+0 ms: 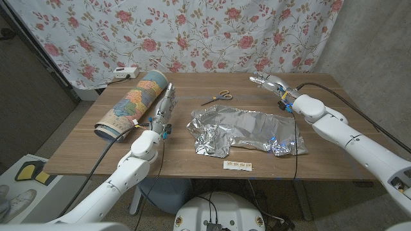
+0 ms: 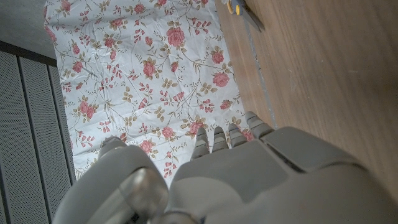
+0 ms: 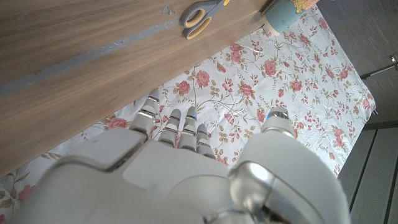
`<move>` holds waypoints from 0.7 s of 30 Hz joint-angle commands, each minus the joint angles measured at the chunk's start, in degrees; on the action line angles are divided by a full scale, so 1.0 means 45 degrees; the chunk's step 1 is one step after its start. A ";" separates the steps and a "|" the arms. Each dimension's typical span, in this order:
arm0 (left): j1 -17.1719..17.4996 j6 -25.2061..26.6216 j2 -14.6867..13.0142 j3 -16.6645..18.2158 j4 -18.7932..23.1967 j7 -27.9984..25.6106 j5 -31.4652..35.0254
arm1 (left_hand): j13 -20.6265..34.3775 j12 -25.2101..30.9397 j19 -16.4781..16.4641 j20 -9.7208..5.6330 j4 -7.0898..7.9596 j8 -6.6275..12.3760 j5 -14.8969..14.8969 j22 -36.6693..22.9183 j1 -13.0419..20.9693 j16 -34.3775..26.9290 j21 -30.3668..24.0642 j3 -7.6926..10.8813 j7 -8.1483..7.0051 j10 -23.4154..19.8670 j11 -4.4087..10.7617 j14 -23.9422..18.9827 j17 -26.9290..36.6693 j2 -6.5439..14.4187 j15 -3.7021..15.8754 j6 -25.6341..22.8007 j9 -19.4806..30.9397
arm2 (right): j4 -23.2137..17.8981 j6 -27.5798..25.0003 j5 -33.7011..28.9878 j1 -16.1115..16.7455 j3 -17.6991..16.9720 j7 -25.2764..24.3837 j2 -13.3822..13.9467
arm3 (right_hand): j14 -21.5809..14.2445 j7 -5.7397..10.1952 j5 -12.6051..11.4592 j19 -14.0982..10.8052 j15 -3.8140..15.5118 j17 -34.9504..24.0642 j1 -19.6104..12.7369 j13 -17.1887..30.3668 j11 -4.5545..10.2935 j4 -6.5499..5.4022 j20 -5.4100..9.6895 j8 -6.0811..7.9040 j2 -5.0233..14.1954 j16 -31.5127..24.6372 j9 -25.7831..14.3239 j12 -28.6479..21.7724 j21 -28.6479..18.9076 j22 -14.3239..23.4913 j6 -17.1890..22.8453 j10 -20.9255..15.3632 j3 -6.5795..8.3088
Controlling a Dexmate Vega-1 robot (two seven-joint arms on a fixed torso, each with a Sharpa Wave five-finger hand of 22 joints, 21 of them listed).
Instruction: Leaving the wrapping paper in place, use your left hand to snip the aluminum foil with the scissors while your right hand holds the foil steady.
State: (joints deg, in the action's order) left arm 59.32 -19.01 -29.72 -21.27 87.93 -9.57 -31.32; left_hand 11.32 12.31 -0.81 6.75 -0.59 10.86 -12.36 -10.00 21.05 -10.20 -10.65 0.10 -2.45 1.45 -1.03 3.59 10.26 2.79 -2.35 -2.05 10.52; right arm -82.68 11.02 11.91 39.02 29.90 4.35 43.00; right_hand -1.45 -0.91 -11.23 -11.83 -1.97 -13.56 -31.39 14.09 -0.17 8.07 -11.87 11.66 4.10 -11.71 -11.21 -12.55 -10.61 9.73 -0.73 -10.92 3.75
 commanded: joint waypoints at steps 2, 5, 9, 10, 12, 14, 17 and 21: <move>0.0294 -0.0149 0.0043 0.0020 0.0119 -0.0091 0.0056 | 0.0032 0.0040 0.0059 -0.0044 -0.0091 0.0049 0.0016 -0.0039 0.0147 -0.0087 -0.0101 0.0032 -0.0024 0.0049 -0.0049 0.0136 0.0027 0.0049 0.0017 -0.0077 0.0028 | -0.0381 -0.0387 -0.1624 -0.0432 0.0420 -0.0014 0.0166 | -0.0050 0.0096 0.0038 0.0073 0.0028 0.0007 -0.0319 0.0020 0.0226 0.0135 -0.0059 0.0076 0.0087 -0.0100 0.0016 -0.0046 -0.0048 0.0033 -0.0012 -0.0084 0.0140; 0.0319 -0.0169 0.0049 0.0031 0.0118 -0.0100 0.0054 | 0.0032 0.0041 0.0062 -0.0040 -0.0093 0.0049 0.0017 -0.0039 0.0147 -0.0091 -0.0101 0.0031 -0.0032 0.0046 -0.0044 0.0130 0.0027 0.0052 0.0012 -0.0078 0.0028 | -0.0402 -0.0400 -0.1818 -0.0557 0.0487 0.0045 0.0159 | -0.0034 0.0137 0.0053 0.0070 0.0010 0.0032 -0.0459 0.0004 0.0320 0.0183 -0.0059 0.0080 0.0120 -0.0099 0.0016 -0.0041 -0.0050 0.0032 -0.0005 -0.0113 0.0206; 0.0334 -0.0242 0.0081 0.0034 0.0063 -0.0082 0.0051 | 0.0032 0.0040 0.0064 -0.0041 -0.0095 0.0053 0.0019 -0.0039 0.0146 -0.0091 -0.0101 0.0029 -0.0024 0.0048 -0.0035 0.0135 0.0027 0.0056 0.0016 -0.0091 0.0028 | -0.0350 -0.0424 -0.1911 -0.0717 0.0556 0.0182 0.0090 | -0.0023 0.0174 0.0066 0.0065 0.0056 0.0058 -0.0612 -0.0012 0.0379 0.0231 -0.0059 0.0072 0.0156 -0.0101 0.0017 -0.0038 -0.0051 0.0030 -0.0026 -0.0148 0.0278; 0.0341 -0.0252 0.0091 0.0036 0.0056 -0.0087 0.0047 | 0.0032 0.0037 0.0069 -0.0036 -0.0096 0.0052 0.0020 -0.0039 0.0146 -0.0091 -0.0099 0.0028 -0.0029 0.0056 -0.0055 0.0136 0.0027 0.0057 0.0015 -0.0090 0.0028 | -0.0291 -0.0377 -0.1881 -0.0757 0.0563 0.0234 0.0054 | -0.0021 0.0197 0.0071 0.0063 0.0071 0.0069 -0.0676 -0.0018 0.0429 0.0249 -0.0059 0.0071 0.0168 -0.0103 0.0017 -0.0040 -0.0051 0.0029 -0.0028 -0.0171 0.0308; 0.0349 -0.0274 0.0097 0.0037 0.0019 -0.0051 0.0024 | 0.0032 0.0039 0.0064 -0.0042 -0.0099 0.0052 0.0021 -0.0039 0.0146 -0.0090 -0.0102 0.0027 -0.0030 0.0050 -0.0063 0.0142 0.0027 0.0059 0.0025 -0.0094 0.0028 | -0.0232 -0.0316 -0.1933 -0.0813 0.0590 0.0222 -0.0012 | -0.0018 0.0224 0.0077 0.0058 0.0090 0.0087 -0.0804 -0.0029 0.0497 0.0281 -0.0057 0.0068 0.0207 -0.0108 0.0017 -0.0037 -0.0052 0.0028 -0.0040 -0.0197 0.0372; 0.0358 -0.0279 0.0098 0.0041 -0.0010 -0.0031 0.0001 | 0.0032 0.0039 0.0064 -0.0044 -0.0100 0.0053 0.0022 -0.0039 0.0145 -0.0089 -0.0102 0.0026 -0.0024 0.0049 -0.0066 0.0148 0.0027 0.0060 0.0026 -0.0097 0.0028 | -0.0197 -0.0127 -0.2278 -0.0831 0.0634 -0.0131 -0.0097 | -0.0030 0.0239 0.0082 0.0055 0.0105 0.0105 -0.0931 -0.0039 0.0538 0.0312 -0.0056 0.0075 0.0240 -0.0118 0.0017 -0.0057 -0.0053 0.0028 -0.0030 -0.0277 0.0434; 0.0373 -0.0298 0.0124 0.0046 -0.0067 -0.0032 -0.0022 | 0.0032 0.0040 0.0067 -0.0041 -0.0103 0.0050 0.0024 -0.0039 0.0145 -0.0095 -0.0101 0.0024 -0.0028 0.0047 -0.0052 0.0135 0.0027 0.0062 0.0016 -0.0092 0.0028 | -0.0277 -0.0138 -0.2688 -0.1045 0.0793 -0.0100 -0.0118 | -0.0198 0.0321 0.0106 -0.0027 0.0263 0.0147 -0.1197 -0.0061 0.0624 0.0363 -0.0039 0.0151 0.0259 -0.0192 0.0017 -0.0120 -0.0082 0.0029 0.0170 -0.0516 0.0549; 0.0394 -0.0370 0.0160 0.0025 -0.0111 0.0018 -0.0039 | 0.0032 0.0043 0.0072 -0.0049 -0.0106 0.0050 0.0026 -0.0039 0.0145 -0.0096 -0.0100 0.0022 -0.0042 0.0039 -0.0065 0.0139 0.0027 0.0065 0.0016 -0.0094 0.0028 | -0.0491 -0.0310 -0.3016 -0.1251 0.0939 0.0166 -0.0040 | -0.0263 0.0352 0.0121 -0.0074 0.0316 0.0173 -0.1353 -0.0074 0.0754 0.0383 -0.0040 0.0145 0.0247 -0.0219 0.0017 -0.0127 -0.0093 0.0029 0.0171 -0.0595 0.0609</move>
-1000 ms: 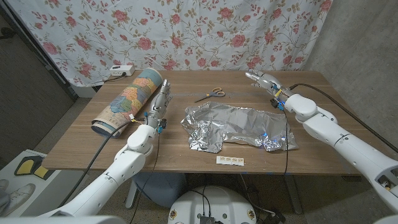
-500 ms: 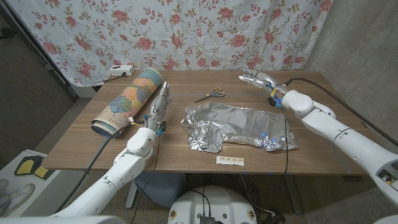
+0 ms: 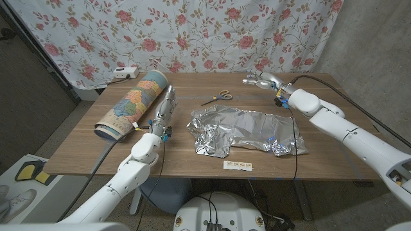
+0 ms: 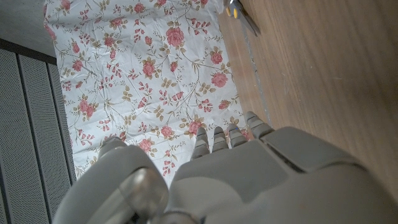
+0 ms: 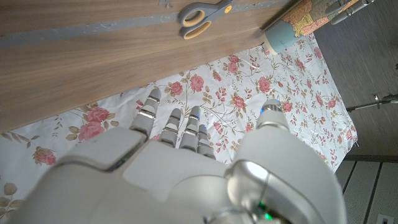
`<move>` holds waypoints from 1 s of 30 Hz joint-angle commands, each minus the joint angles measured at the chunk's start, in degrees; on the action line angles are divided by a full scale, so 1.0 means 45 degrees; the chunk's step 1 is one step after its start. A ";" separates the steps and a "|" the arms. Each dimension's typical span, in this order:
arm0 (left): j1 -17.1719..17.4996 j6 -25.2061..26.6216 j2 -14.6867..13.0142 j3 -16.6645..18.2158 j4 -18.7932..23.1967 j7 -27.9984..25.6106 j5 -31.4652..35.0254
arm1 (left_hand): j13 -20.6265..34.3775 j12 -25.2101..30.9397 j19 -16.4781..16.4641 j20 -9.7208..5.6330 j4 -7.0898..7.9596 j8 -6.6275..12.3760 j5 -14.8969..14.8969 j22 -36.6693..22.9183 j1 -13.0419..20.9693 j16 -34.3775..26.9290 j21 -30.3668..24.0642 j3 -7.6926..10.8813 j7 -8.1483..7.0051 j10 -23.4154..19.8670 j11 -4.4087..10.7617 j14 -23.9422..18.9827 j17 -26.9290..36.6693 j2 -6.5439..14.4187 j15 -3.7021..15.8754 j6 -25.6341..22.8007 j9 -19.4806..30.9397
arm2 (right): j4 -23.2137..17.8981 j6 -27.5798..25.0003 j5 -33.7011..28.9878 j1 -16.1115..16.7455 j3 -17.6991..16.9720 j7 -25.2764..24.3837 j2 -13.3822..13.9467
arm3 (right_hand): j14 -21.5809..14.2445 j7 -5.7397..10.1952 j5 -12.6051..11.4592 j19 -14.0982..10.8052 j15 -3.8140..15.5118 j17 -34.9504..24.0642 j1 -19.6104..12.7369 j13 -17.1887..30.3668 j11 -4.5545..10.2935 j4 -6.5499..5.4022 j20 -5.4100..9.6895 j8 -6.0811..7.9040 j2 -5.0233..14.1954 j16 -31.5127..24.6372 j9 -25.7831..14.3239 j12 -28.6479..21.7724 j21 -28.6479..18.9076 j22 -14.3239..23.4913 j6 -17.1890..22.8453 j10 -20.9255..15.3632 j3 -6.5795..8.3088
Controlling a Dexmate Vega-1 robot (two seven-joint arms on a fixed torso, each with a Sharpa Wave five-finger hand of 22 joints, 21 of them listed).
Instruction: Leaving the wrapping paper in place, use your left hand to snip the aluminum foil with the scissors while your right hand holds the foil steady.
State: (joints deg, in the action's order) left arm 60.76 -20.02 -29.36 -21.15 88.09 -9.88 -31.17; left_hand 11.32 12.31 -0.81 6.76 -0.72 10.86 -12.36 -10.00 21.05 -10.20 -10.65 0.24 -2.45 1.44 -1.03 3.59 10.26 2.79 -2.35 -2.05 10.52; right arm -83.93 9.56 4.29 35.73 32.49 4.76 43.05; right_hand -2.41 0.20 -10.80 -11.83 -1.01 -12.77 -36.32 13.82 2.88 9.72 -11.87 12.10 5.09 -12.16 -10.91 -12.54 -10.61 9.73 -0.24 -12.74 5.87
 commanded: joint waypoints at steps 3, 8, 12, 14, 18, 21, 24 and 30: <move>0.0107 -0.0274 0.0116 -0.0031 -0.0167 0.0101 -0.0016 | 0.0032 0.0045 0.0074 -0.0051 -0.0080 0.0050 0.0028 -0.0040 0.0144 -0.0095 -0.0100 -0.0010 -0.0037 0.0033 -0.0051 0.0144 0.0028 0.0069 0.0008 -0.0097 0.0028 | -0.0419 -0.0115 -0.1702 -0.0642 0.0462 0.0163 0.0060 | -0.0025 0.0137 0.0031 -0.0091 0.0101 0.0007 -0.0321 -0.0020 0.0094 0.0021 -0.0041 0.0037 0.0025 -0.0110 -0.0048 -0.0114 -0.0097 0.0029 0.0045 -0.0185 0.0163; 0.0099 -0.0277 0.0118 -0.0138 -0.0203 0.0301 -0.0047 | 0.0032 0.0047 0.0083 -0.0056 -0.0085 0.0048 0.0030 -0.0040 0.0144 -0.0099 -0.0098 -0.0013 -0.0034 0.0026 -0.0062 0.0139 0.0028 0.0072 0.0017 -0.0095 0.0028 | -0.0676 -0.0214 -0.2313 -0.0885 0.0625 0.0299 0.0153 | -0.0017 0.0160 0.0037 -0.0106 0.0127 0.0022 -0.0426 -0.0028 0.0202 0.0024 -0.0047 0.0031 0.0040 -0.0109 -0.0048 -0.0103 -0.0097 0.0028 0.0041 -0.0195 0.0211; 0.0119 -0.0302 0.0134 -0.0198 -0.0203 0.0327 -0.0003 | 0.0032 0.0048 0.0084 -0.0059 -0.0088 0.0050 0.0032 -0.0040 0.0142 -0.0103 -0.0099 -0.0016 -0.0027 0.0022 -0.0083 0.0134 0.0027 0.0075 0.0011 -0.0103 0.0028 | -0.0835 -0.0336 -0.2803 -0.1097 0.0782 0.0425 0.0154 | 0.0004 0.0166 0.0041 -0.0106 0.0124 0.0032 -0.0499 -0.0033 0.0260 0.0027 -0.0052 0.0029 0.0046 -0.0103 -0.0048 -0.0103 -0.0092 0.0028 0.0044 -0.0225 0.0244; 0.0133 -0.0340 0.0141 -0.0203 -0.0212 0.0364 -0.0022 | 0.0032 0.0051 0.0085 -0.0061 -0.0090 0.0047 0.0033 -0.0040 0.0142 -0.0104 -0.0099 -0.0017 -0.0027 0.0014 -0.0076 0.0131 0.0028 0.0076 0.0012 -0.0098 0.0028 | -0.0864 -0.0392 -0.3022 -0.1214 0.0866 0.0499 0.0129 | 0.0025 0.0188 0.0043 -0.0105 0.0128 0.0038 -0.0544 -0.0036 0.0274 0.0028 -0.0055 0.0020 0.0048 -0.0096 -0.0048 -0.0098 -0.0089 0.0027 0.0024 -0.0228 0.0263; 0.0202 -0.0338 0.0123 -0.0191 -0.0143 0.0314 -0.0009 | 0.0032 0.0065 0.0089 -0.0065 -0.0092 0.0048 0.0035 -0.0040 0.0140 -0.0107 -0.0099 -0.0020 -0.0027 -0.0023 -0.0048 0.0126 0.0028 0.0078 0.0007 -0.0102 0.0028 | -0.0866 -0.0422 -0.3453 -0.1445 0.1029 0.0602 0.0070 | 0.0033 0.0193 0.0045 -0.0102 0.0147 0.0048 -0.0620 -0.0039 0.0285 0.0030 -0.0058 0.0017 0.0055 -0.0095 -0.0049 -0.0102 -0.0084 0.0026 0.0022 -0.0265 0.0297; 0.0253 -0.0336 0.0103 -0.0181 -0.0120 0.0313 -0.0024 | 0.0032 0.0071 0.0088 -0.0066 -0.0094 0.0053 0.0036 -0.0040 0.0139 -0.0109 -0.0100 -0.0022 -0.0027 -0.0039 -0.0059 0.0122 0.0028 0.0081 0.0015 -0.0117 0.0028 | -0.0842 -0.0462 -0.3708 -0.1655 0.1156 0.0779 0.0009 | 0.0085 0.0226 0.0047 -0.0093 0.0171 0.0057 -0.0707 -0.0043 0.0314 0.0033 -0.0060 0.0008 0.0073 -0.0079 -0.0049 -0.0091 -0.0076 0.0025 0.0003 -0.0267 0.0339; 0.0293 -0.0383 0.0118 -0.0173 -0.0133 0.0316 -0.0042 | 0.0032 0.0068 0.0091 -0.0073 -0.0097 0.0048 0.0038 -0.0040 0.0138 -0.0108 -0.0099 -0.0024 -0.0031 -0.0032 -0.0062 0.0126 0.0028 0.0083 0.0004 -0.0108 0.0028 | -0.0804 -0.0507 -0.4008 -0.1848 0.1283 0.0902 -0.0035 | 0.0116 0.0241 0.0050 -0.0081 0.0186 0.0065 -0.0789 -0.0047 0.0318 0.0036 -0.0063 -0.0010 0.0078 -0.0071 -0.0050 -0.0076 -0.0068 0.0024 -0.0038 -0.0254 0.0376; 0.0370 -0.0483 0.0144 -0.0154 -0.0107 0.0324 -0.0076 | 0.0032 0.0069 0.0092 -0.0072 -0.0102 0.0043 0.0040 -0.0040 0.0136 -0.0105 -0.0101 -0.0028 -0.0028 -0.0039 -0.0061 0.0136 0.0028 0.0086 0.0008 -0.0098 0.0028 | -0.0569 -0.0419 -0.4307 -0.2097 0.1401 0.0956 -0.0163 | 0.0161 0.0257 0.0058 -0.0064 0.0190 0.0074 -0.0839 -0.0050 0.0336 0.0018 -0.0067 -0.0015 0.0044 -0.0061 -0.0052 -0.0062 -0.0058 0.0023 -0.0045 -0.0251 0.0386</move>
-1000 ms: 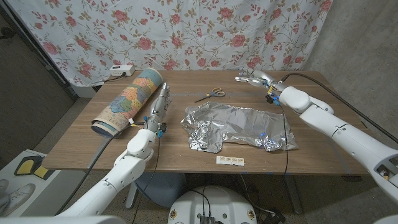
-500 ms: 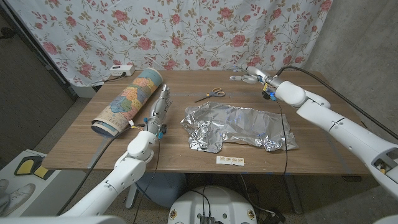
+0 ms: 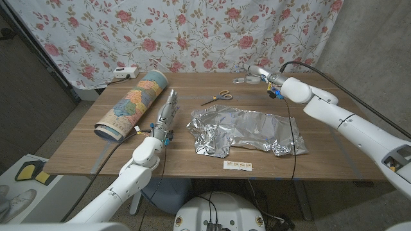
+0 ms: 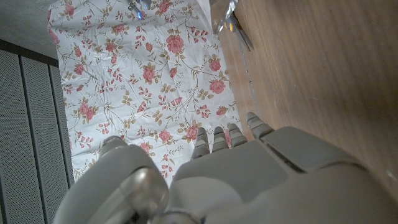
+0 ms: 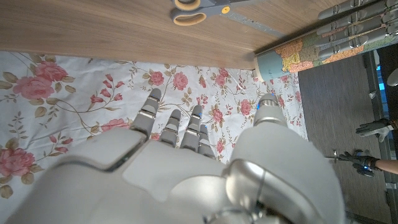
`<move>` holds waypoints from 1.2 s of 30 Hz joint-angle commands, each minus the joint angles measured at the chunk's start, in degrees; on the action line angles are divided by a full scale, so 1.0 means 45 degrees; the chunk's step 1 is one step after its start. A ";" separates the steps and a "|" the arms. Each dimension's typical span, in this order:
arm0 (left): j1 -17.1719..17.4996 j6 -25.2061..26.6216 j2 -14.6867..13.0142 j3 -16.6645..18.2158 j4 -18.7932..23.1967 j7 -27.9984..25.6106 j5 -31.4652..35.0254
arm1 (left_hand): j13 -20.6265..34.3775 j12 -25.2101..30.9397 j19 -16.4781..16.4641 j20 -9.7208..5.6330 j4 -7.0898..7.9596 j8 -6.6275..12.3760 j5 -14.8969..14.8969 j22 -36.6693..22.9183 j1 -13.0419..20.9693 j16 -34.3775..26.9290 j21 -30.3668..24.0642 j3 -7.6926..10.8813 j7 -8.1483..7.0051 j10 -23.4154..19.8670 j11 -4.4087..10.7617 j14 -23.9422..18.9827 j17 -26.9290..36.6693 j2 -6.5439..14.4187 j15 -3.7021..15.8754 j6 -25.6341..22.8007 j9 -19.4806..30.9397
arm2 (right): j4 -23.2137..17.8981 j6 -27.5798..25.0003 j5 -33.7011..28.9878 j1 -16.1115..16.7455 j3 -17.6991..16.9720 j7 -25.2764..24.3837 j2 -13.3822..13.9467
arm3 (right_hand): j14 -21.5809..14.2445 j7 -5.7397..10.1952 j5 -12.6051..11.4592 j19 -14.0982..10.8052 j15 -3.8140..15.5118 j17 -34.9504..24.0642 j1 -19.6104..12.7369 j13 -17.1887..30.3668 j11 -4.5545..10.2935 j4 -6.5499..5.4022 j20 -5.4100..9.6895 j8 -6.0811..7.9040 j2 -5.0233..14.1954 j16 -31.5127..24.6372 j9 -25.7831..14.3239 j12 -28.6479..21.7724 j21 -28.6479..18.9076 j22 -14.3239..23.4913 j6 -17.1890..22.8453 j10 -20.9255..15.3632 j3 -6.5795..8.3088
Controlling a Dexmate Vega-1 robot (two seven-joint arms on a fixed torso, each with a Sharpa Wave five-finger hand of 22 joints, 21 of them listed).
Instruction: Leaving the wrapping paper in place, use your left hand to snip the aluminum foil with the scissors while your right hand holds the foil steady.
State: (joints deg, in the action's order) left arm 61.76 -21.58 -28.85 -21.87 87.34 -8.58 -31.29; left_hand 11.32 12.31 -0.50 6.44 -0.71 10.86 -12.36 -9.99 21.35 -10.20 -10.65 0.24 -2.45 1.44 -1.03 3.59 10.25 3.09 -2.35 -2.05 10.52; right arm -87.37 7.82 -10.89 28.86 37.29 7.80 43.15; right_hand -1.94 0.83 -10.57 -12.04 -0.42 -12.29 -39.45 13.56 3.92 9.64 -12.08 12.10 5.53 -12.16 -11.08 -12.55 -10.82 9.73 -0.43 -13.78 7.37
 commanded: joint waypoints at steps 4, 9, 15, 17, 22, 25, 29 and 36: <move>0.0184 -0.0130 0.0043 0.0018 0.0096 -0.0009 -0.0056 | 0.0032 0.0072 0.0022 -0.0001 -0.0106 0.0043 0.0043 -0.0040 0.0066 -0.0106 -0.0102 -0.0032 -0.0036 -0.0048 -0.0068 0.0136 0.0028 0.0021 0.0006 -0.0101 0.0029 | 0.0251 -0.0021 -0.1210 -0.0749 0.0434 0.0336 -0.0234 | 0.0079 0.0159 0.0002 -0.0001 0.0076 -0.0022 -0.0236 0.0009 0.0211 0.0041 -0.0019 -0.0022 -0.0057 -0.0058 -0.0017 -0.0053 -0.0003 0.0022 -0.0019 -0.0025 0.0091; 0.0238 -0.0177 0.0094 -0.0018 0.0063 -0.0040 -0.0024 | 0.0032 0.0072 0.0022 0.0000 -0.0109 0.0046 0.0045 -0.0040 0.0062 -0.0109 -0.0103 -0.0036 -0.0014 -0.0051 -0.0068 0.0133 0.0028 0.0023 -0.0007 -0.0109 0.0029 | 0.0246 -0.0058 -0.1779 -0.1065 0.0670 0.0571 -0.0222 | 0.0200 0.0397 -0.0035 0.0024 0.0264 0.0000 -0.0936 0.0027 0.0400 0.0135 0.0012 -0.0046 0.0174 -0.0046 -0.0023 0.0012 0.0010 0.0014 -0.0141 0.0083 0.0452; 0.0262 -0.0299 0.0140 -0.0047 -0.0040 0.0001 0.0001 | 0.0033 0.0072 0.0028 0.0002 -0.0113 0.0042 0.0048 -0.0040 0.0055 -0.0105 -0.0102 -0.0043 -0.0028 -0.0056 -0.0067 0.0145 0.0029 0.0025 -0.0009 -0.0104 0.0029 | 0.0347 0.0015 -0.2050 -0.1252 0.0781 0.0706 -0.0279 | 0.0286 0.0496 -0.0032 -0.0018 0.0386 0.0025 -0.1462 0.0034 0.0601 0.0187 0.0035 -0.0050 0.0217 -0.0033 -0.0026 0.0060 -0.0002 0.0008 -0.0204 0.0181 0.0679; 0.0282 -0.0304 0.0151 -0.0040 -0.0026 -0.0025 -0.0002 | 0.0033 0.0074 0.0037 0.0007 -0.0113 0.0042 0.0049 -0.0040 0.0052 -0.0106 -0.0099 -0.0046 -0.0021 -0.0063 -0.0071 0.0146 0.0029 0.0024 -0.0007 -0.0105 0.0029 | 0.0363 -0.0015 -0.2167 -0.1342 0.0848 0.0815 -0.0306 | 0.0292 0.0520 -0.0030 -0.0043 0.0403 0.0032 -0.1586 0.0037 0.0617 0.0196 0.0044 -0.0061 0.0215 -0.0034 -0.0027 0.0057 -0.0009 0.0006 -0.0246 0.0172 0.0728; 0.0335 -0.0259 0.0138 -0.0036 0.0050 -0.0130 0.0055 | 0.0033 0.0074 0.0039 0.0003 -0.0113 0.0043 0.0052 -0.0040 0.0043 -0.0106 -0.0099 -0.0053 -0.0015 -0.0065 -0.0079 0.0148 0.0029 0.0022 -0.0004 -0.0108 0.0029 | 0.0433 -0.0010 -0.2481 -0.1614 0.1030 0.1107 -0.0362 | 0.0386 0.0562 -0.0023 -0.0078 0.0442 0.0047 -0.1905 0.0042 0.0651 0.0208 0.0044 -0.0090 0.0213 -0.0009 -0.0029 0.0102 -0.0013 0.0001 -0.0356 0.0288 0.0854; 0.0374 -0.0245 0.0131 -0.0037 0.0084 -0.0150 0.0056 | 0.0033 0.0083 0.0041 0.0008 -0.0113 0.0044 0.0053 -0.0041 0.0036 -0.0105 -0.0100 -0.0058 -0.0022 -0.0089 -0.0103 0.0152 0.0030 0.0020 -0.0012 -0.0114 0.0029 | 0.0507 0.0026 -0.2624 -0.1743 0.1119 0.1214 -0.0421 | 0.0440 0.0574 -0.0016 -0.0101 0.0463 0.0057 -0.2146 0.0046 0.0715 0.0206 0.0047 -0.0123 0.0204 0.0000 -0.0031 0.0138 -0.0013 -0.0003 -0.0475 0.0392 0.0947; 0.0435 -0.0167 0.0068 -0.0027 0.0182 -0.0207 0.0091 | 0.0033 0.0096 0.0043 0.0009 -0.0113 0.0044 0.0056 -0.0041 0.0027 -0.0109 -0.0100 -0.0066 -0.0020 -0.0125 -0.0135 0.0146 0.0030 0.0020 -0.0033 -0.0116 0.0029 | 0.0697 0.0088 -0.2818 -0.1973 0.1286 0.1410 -0.0542 | 0.0506 0.0636 -0.0038 -0.0068 0.0483 0.0066 -0.2495 0.0051 0.0761 0.0219 0.0095 -0.0144 0.0256 0.0008 -0.0029 0.0128 0.0009 -0.0007 -0.0590 0.0387 0.1105; 0.0471 -0.0136 0.0002 0.0032 0.0313 -0.0287 0.0133 | 0.0033 0.0114 0.0052 0.0007 -0.0115 0.0034 0.0059 -0.0041 0.0012 -0.0109 -0.0099 -0.0078 -0.0040 -0.0178 -0.0138 0.0148 0.0030 0.0019 -0.0020 -0.0097 0.0028 | 0.0941 0.0233 -0.3340 -0.2361 0.1624 0.1622 -0.0733 | 0.0644 0.0729 -0.0112 -0.0027 0.0653 0.0089 -0.3363 0.0072 0.0931 0.0255 0.0255 -0.0152 0.0314 0.0018 -0.0025 0.0068 0.0028 -0.0014 -0.0781 0.0269 0.1484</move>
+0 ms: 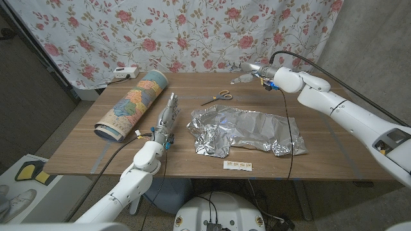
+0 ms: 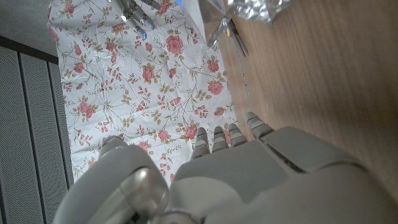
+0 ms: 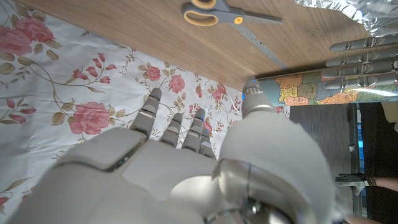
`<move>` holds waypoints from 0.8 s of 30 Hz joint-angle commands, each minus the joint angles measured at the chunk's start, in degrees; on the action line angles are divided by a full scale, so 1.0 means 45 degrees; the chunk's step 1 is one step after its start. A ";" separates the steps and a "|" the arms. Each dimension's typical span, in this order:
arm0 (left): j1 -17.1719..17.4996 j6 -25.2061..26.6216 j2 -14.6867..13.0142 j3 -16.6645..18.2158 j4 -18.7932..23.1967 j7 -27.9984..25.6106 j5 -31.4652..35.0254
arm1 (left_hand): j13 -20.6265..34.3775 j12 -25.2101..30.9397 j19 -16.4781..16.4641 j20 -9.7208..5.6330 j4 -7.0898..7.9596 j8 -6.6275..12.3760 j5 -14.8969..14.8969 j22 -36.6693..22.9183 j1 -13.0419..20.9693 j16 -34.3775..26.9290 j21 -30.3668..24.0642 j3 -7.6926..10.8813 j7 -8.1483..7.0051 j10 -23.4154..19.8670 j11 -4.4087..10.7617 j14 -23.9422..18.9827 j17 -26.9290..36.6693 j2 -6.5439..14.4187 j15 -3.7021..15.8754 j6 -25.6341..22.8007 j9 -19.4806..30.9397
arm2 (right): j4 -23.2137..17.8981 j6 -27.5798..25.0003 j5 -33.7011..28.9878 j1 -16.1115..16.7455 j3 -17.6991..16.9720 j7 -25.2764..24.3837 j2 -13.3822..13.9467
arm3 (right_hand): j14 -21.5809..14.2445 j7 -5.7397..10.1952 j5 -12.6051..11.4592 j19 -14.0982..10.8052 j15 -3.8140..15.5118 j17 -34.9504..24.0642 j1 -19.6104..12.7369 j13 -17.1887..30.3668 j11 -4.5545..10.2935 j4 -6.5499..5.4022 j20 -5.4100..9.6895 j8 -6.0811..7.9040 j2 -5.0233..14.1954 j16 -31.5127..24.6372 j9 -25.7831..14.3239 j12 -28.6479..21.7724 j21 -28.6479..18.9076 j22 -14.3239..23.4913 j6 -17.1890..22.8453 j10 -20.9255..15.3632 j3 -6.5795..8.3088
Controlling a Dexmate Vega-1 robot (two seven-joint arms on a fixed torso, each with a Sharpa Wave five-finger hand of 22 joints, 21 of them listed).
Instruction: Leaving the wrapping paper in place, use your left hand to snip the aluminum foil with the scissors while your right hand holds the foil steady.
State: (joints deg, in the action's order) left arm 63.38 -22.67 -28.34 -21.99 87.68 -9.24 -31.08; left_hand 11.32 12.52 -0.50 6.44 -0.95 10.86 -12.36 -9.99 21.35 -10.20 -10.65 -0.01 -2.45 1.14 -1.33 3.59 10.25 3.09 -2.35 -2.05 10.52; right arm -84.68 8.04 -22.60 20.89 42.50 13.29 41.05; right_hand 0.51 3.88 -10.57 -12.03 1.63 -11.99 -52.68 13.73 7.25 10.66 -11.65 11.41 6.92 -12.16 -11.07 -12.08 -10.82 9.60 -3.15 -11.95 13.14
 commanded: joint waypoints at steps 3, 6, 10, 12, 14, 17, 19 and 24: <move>0.0099 0.0115 -0.0126 0.0052 0.0237 -0.0132 0.0115 | 0.0033 0.0067 0.0055 0.0005 -0.0062 0.0036 0.0060 -0.0041 0.0008 -0.0108 -0.0099 -0.0028 -0.0051 -0.0120 -0.0059 0.0153 0.0031 0.0019 -0.0015 -0.0102 0.0028 | 0.0480 0.0241 -0.0830 -0.0705 0.0541 0.0438 -0.0365 | 0.0109 0.0110 -0.0129 -0.0017 0.0272 0.0032 -0.0696 0.0046 0.0316 0.0018 0.0242 0.0026 -0.0013 0.0009 -0.0026 -0.0055 0.0033 0.0013 -0.0172 -0.0189 0.0307; 0.0094 0.0117 -0.0103 0.0053 0.0234 -0.0141 0.0099 | 0.0033 0.0077 0.0059 0.0007 -0.0063 0.0032 0.0061 -0.0041 0.0004 -0.0107 -0.0098 -0.0031 -0.0067 -0.0149 -0.0078 0.0157 0.0031 0.0019 -0.0027 -0.0095 0.0028 | 0.0562 0.0232 -0.1031 -0.0806 0.0632 0.0417 -0.0440 | 0.0103 0.0144 -0.0148 -0.0037 0.0321 0.0036 -0.0875 0.0054 0.0323 0.0010 0.0333 0.0032 0.0001 -0.0004 -0.0025 -0.0056 0.0025 0.0012 -0.0185 -0.0193 0.0384; 0.0076 0.0092 -0.0056 0.0036 0.0161 -0.0138 0.0093 | 0.0033 0.0080 0.0059 0.0004 -0.0064 0.0035 0.0062 -0.0041 0.0000 -0.0106 -0.0099 -0.0035 -0.0057 -0.0162 -0.0089 0.0164 0.0031 0.0022 -0.0020 -0.0101 0.0027 | 0.0723 0.0258 -0.1352 -0.0949 0.0780 0.0317 -0.0546 | 0.0104 0.0183 -0.0166 -0.0036 0.0352 0.0039 -0.1038 0.0063 0.0358 -0.0009 0.0375 0.0042 0.0010 -0.0014 -0.0025 -0.0054 0.0026 0.0011 -0.0183 -0.0188 0.0451; 0.0075 0.0091 -0.0041 0.0032 0.0133 -0.0125 0.0071 | 0.0033 0.0077 0.0058 -0.0001 -0.0065 0.0034 0.0062 -0.0041 -0.0002 -0.0109 -0.0100 -0.0036 -0.0054 -0.0157 -0.0100 0.0157 0.0031 0.0024 -0.0024 -0.0099 0.0027 | 0.0845 0.0280 -0.1499 -0.1063 0.0883 0.0344 -0.0620 | 0.0080 0.0188 -0.0172 -0.0057 0.0361 0.0042 -0.1116 0.0070 0.0411 -0.0020 0.0400 0.0048 0.0003 -0.0029 -0.0024 -0.0084 0.0018 0.0010 -0.0181 -0.0263 0.0479; 0.0087 0.0071 -0.0024 0.0026 0.0107 -0.0146 0.0089 | 0.0033 0.0079 0.0060 0.0003 -0.0066 0.0036 0.0062 -0.0041 -0.0004 -0.0109 -0.0100 -0.0038 -0.0042 -0.0166 -0.0117 0.0157 0.0031 0.0026 -0.0023 -0.0105 0.0027 | 0.0928 0.0266 -0.1717 -0.1168 0.0998 0.0335 -0.0684 | 0.0066 0.0201 -0.0174 -0.0082 0.0376 0.0045 -0.1182 0.0076 0.0443 -0.0032 0.0428 0.0052 -0.0011 -0.0039 -0.0024 -0.0091 0.0010 0.0010 -0.0182 -0.0281 0.0499; 0.0093 0.0053 0.0000 0.0021 0.0065 -0.0151 0.0082 | 0.0033 0.0080 0.0060 0.0003 -0.0066 0.0037 0.0063 -0.0041 -0.0006 -0.0105 -0.0100 -0.0039 -0.0041 -0.0170 -0.0111 0.0169 0.0031 0.0029 -0.0021 -0.0109 0.0027 | 0.1086 0.0283 -0.1945 -0.1302 0.1137 0.0301 -0.0791 | 0.0070 0.0188 -0.0182 -0.0052 0.0420 0.0047 -0.1327 0.0091 0.0486 -0.0053 0.0474 -0.0006 -0.0009 -0.0048 -0.0023 -0.0092 0.0024 0.0009 -0.0356 -0.0286 0.0554; 0.0100 0.0020 0.0019 0.0019 0.0026 -0.0156 0.0087 | 0.0033 0.0078 0.0060 0.0001 -0.0067 0.0041 0.0063 -0.0041 -0.0008 -0.0107 -0.0101 -0.0041 -0.0043 -0.0169 -0.0119 0.0165 0.0031 0.0030 -0.0016 -0.0118 0.0027 | 0.1185 0.0304 -0.2109 -0.1389 0.1234 0.0271 -0.0850 | 0.0014 -0.0009 -0.0182 -0.0102 0.0536 0.0042 -0.1616 0.0162 0.0735 -0.0147 0.0512 -0.0226 -0.0047 -0.0110 -0.0024 -0.0188 0.0011 0.0008 -0.1273 -0.0538 0.0640; 0.0089 -0.0036 0.0068 0.0004 -0.0041 -0.0136 0.0076 | 0.0032 0.0071 0.0061 0.0001 -0.0071 0.0037 0.0064 -0.0041 -0.0013 -0.0106 -0.0102 -0.0046 -0.0065 -0.0161 -0.0080 0.0172 0.0030 0.0035 -0.0022 -0.0112 0.0026 | 0.1361 0.0389 -0.2426 -0.1577 0.1443 0.0254 -0.0960 | 0.0000 -0.0037 -0.0173 -0.0140 0.0585 0.0036 -0.1694 0.0217 0.0888 -0.0197 0.0596 -0.0194 -0.0064 -0.0134 -0.0026 -0.0218 0.0003 0.0007 -0.1442 -0.0623 0.0654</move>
State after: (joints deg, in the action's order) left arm 63.75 -22.34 -28.46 -21.86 88.24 -9.84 -30.73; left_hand 11.32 12.52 -0.50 6.44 -0.95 10.86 -11.97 -9.99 21.35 -10.20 -10.65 0.00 -2.45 0.82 -1.65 3.80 10.25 3.09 -2.56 -2.05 10.52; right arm -80.50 9.26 -29.94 15.77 46.94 14.71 38.00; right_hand 0.80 3.80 -11.03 -12.52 1.92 -11.72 -59.50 14.52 10.81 9.95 -9.47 10.59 6.58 -12.55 -11.06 -12.77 -10.82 9.60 -9.14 -14.69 15.91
